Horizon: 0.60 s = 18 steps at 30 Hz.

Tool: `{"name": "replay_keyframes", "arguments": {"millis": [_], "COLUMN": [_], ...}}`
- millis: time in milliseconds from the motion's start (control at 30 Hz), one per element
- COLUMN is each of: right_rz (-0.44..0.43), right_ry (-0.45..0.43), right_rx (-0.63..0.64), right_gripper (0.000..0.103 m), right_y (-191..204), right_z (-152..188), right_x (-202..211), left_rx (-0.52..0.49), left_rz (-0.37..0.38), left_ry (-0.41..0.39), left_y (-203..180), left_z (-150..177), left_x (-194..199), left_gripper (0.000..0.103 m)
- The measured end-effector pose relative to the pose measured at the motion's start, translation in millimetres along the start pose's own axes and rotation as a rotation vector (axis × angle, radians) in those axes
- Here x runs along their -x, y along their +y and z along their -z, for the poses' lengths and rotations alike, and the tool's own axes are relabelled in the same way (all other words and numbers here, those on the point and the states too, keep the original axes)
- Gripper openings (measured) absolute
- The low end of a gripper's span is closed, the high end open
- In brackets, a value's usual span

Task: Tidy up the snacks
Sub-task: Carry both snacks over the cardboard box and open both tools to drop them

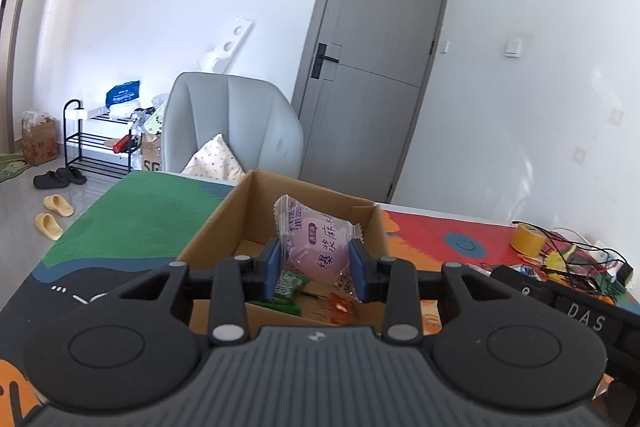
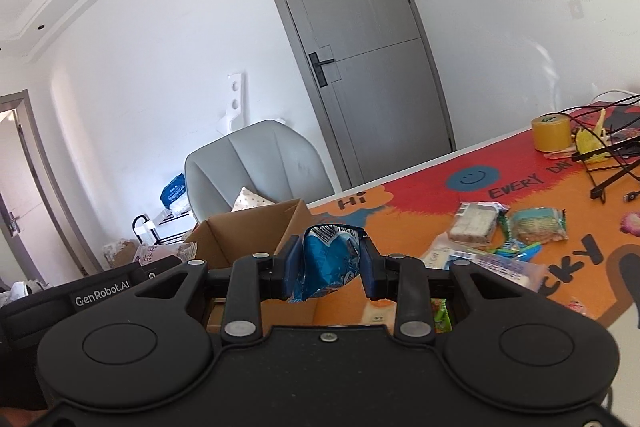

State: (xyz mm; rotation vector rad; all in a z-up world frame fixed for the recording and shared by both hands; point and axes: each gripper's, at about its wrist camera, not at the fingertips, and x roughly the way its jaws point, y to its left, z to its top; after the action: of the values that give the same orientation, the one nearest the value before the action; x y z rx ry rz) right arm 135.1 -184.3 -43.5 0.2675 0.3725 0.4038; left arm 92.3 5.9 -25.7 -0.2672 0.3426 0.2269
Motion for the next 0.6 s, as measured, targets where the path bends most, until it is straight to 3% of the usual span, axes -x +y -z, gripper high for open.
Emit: {"name": "replay_keyframes", "arguments": {"millis": [300, 600], "right_rz": [-0.030, -0.062], "right_ry": [0.032, 0.058], "right_rx": [0.018, 0.045], "right_gripper": [0.032, 0.032], "right_y": [20.2, 42.0], "right_z": [-0.1, -1.9], "right_x": [-28.7, -49.9], "left_rx": [0.057, 0.109], "left_rz": [-0.025, -0.069], "left_ry": [0.034, -0.006], "left_y": [25.0, 51.5], "left_z": [-8.7, -18.3], "left_x": [-24.8, -19.3], "left_gripper": [0.036, 0.046]}}
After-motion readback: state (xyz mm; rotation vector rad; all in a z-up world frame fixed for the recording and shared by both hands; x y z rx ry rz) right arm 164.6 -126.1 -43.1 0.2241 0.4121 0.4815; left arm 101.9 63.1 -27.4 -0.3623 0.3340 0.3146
